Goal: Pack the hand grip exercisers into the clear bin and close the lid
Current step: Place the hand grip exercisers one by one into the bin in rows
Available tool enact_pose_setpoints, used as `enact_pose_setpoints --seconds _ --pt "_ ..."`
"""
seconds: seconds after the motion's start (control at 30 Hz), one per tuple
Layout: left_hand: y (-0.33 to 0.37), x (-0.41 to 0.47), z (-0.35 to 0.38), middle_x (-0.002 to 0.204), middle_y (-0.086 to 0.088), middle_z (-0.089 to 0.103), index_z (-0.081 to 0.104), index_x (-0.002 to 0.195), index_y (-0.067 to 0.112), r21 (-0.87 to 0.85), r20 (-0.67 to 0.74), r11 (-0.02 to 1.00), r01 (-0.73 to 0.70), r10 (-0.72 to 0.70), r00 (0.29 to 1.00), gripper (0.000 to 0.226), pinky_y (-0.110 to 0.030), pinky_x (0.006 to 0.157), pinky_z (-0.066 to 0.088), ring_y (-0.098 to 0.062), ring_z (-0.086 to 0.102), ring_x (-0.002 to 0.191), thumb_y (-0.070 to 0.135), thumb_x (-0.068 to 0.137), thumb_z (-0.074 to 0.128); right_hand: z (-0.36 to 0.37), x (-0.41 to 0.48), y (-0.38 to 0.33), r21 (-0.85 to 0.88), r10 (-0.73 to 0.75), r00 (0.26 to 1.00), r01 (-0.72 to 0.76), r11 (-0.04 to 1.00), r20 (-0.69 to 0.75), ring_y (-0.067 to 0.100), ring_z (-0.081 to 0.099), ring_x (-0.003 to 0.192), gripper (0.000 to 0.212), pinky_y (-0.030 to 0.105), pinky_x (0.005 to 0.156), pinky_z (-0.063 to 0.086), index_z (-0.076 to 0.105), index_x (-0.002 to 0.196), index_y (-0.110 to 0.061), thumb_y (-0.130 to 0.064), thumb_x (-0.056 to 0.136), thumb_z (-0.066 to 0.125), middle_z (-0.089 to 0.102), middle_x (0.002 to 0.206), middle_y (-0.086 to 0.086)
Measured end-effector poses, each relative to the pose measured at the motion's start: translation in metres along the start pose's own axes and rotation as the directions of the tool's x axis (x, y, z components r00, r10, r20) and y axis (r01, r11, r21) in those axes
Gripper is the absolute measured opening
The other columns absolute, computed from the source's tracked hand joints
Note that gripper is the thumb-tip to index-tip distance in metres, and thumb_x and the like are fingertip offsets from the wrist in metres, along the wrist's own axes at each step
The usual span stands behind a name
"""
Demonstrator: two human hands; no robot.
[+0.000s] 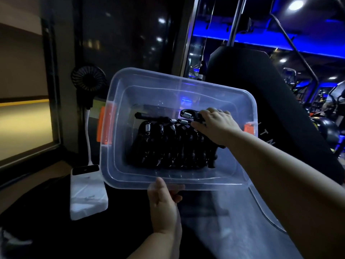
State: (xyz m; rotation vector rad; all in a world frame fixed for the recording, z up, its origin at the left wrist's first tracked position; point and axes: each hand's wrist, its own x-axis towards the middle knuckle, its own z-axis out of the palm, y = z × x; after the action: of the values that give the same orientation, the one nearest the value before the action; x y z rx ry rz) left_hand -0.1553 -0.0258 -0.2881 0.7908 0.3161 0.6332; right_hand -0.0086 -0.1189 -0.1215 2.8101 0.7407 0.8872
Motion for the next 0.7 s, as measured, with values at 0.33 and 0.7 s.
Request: enact_pose_setpoints --seconds 0.33,0.7 --pt "-0.008 0.005 -0.008 0.072 -0.01 0.072 0.051 0.103 0.006 0.052 0.038 0.998 0.036 -0.038 0.999 0.042 -0.032 0.066 0.041 -0.013 0.059 0.061 0.044 0.098 0.033 0.032 0.041 0.002 -0.05 0.072 0.982 -0.064 0.997 0.176 0.026 0.046 0.123 0.058 0.042 0.1 0.028 0.053 0.127 -0.02 -0.062 0.094 0.028 0.053 0.127 0.007" --pt "-0.008 0.005 -0.009 0.069 -0.012 0.071 0.053 0.098 0.004 0.004 0.062 0.999 0.039 -0.039 0.997 0.062 -0.033 0.066 0.041 -0.007 0.057 0.051 0.06 0.074 0.04 0.045 0.05 -0.001 0.13 0.074 0.986 -0.093 0.987 0.148 0.033 0.053 0.112 0.036 0.038 0.094 0.032 0.055 0.117 -0.02 -0.042 0.098 0.034 0.061 0.123 0.009"
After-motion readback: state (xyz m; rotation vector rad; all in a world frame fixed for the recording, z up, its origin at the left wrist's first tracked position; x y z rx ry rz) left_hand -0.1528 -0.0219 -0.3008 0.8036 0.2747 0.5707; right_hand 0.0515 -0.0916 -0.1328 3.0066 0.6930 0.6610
